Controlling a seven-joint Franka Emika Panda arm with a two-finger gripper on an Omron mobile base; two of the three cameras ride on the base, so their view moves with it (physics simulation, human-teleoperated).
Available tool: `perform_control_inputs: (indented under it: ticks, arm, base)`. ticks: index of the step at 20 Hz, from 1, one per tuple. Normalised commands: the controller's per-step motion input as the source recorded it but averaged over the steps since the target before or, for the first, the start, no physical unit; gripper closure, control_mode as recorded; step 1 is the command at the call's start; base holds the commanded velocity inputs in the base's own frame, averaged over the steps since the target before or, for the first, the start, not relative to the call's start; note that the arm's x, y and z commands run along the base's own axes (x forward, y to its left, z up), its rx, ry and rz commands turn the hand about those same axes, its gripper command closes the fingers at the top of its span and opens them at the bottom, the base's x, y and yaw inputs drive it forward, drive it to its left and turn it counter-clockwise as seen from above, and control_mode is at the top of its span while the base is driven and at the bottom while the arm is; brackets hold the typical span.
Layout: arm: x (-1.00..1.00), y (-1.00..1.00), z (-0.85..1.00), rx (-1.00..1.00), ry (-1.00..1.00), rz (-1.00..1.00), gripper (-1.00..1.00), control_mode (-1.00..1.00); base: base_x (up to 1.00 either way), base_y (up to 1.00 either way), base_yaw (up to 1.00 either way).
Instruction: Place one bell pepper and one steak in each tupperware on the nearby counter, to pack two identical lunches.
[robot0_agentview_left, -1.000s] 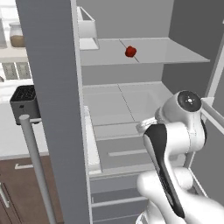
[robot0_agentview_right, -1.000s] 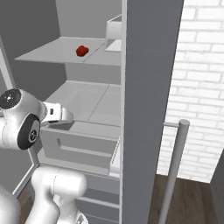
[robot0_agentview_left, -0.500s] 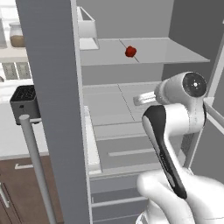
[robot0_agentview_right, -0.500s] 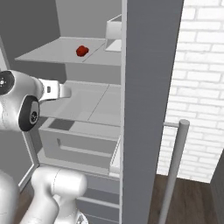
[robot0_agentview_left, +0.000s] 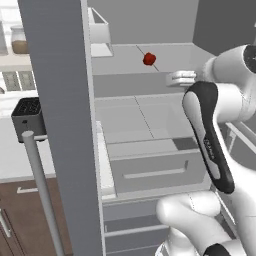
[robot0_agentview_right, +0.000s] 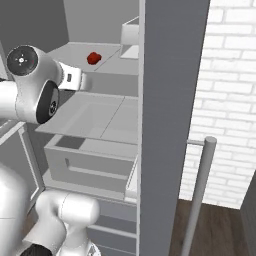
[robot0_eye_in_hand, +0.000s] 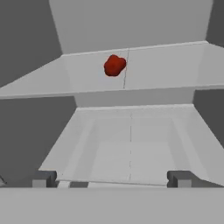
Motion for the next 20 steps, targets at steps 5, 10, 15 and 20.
perform_control_inputs:
  ticks: [5,10,15,20]
  arm:
    - [0.94,0.09,0.35,0.04,0.00,-0.08,-1.00,-1.00]
    - [1.00,0.11,0.19,0.00,0.03,-0.10,-1.00,-1.00]
    - [0.82,-0.03,-0.05,0.00,0.00,-0.06,-1.00,-1.00]
    - [0.71,0.00,-0.04,0.00,0.03,-0.01,-1.00,-1.00]
  base:
    - [0.00,0.00,0.00]
    - [0.00,0.00,0.00]
    - [0.00,0.00,0.00]
    - [0.00,0.00,0.00]
